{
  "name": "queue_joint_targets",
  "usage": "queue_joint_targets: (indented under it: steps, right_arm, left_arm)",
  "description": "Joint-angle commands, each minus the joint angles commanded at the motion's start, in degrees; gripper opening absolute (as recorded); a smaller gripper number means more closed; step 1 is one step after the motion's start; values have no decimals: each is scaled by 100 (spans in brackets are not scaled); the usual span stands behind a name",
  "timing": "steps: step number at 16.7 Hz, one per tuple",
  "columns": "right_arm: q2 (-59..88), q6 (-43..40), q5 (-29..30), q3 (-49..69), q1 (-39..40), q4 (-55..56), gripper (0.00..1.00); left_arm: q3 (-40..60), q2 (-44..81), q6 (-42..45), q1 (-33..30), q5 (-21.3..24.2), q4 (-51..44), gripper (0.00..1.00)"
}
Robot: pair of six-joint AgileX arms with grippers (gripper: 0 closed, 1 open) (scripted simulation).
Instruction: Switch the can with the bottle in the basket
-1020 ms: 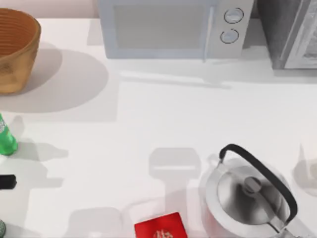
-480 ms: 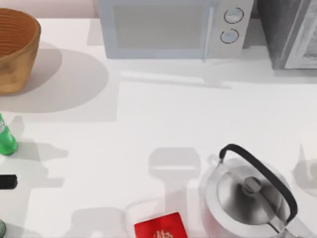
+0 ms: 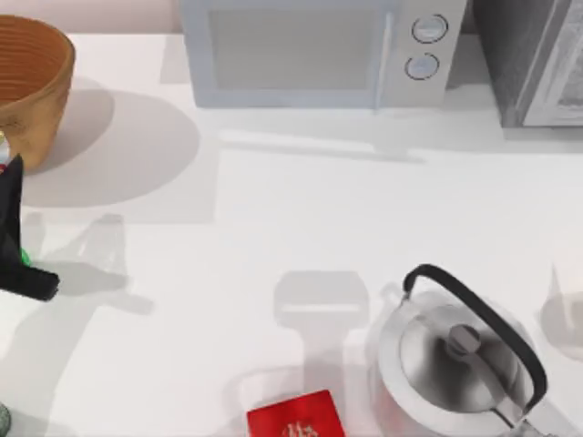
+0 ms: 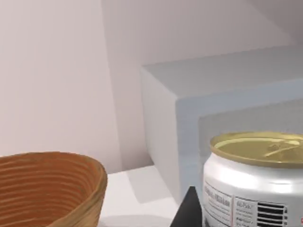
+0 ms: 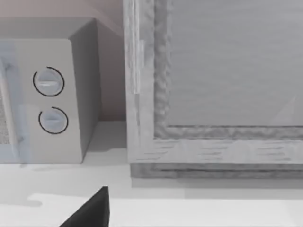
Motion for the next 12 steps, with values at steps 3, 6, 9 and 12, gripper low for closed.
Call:
queue_joint_targets:
  steps: [3, 6, 9, 12]
  right_arm:
    - [0, 0, 0, 0, 0, 0, 100]
    - [0, 0, 0, 0, 0, 0, 100]
    - [0, 0, 0, 0, 0, 0, 100]
    - [0, 0, 0, 0, 0, 0, 100]
  left_arm:
    - [520, 1023, 104, -198, 494, 548, 0]
    - [1003, 1971, 175, -383, 982, 1071, 0]
    - [1471, 2903, 229, -554, 1477, 1594, 0]
    - [1909, 3801, 260, -714, 1971, 2097, 0]
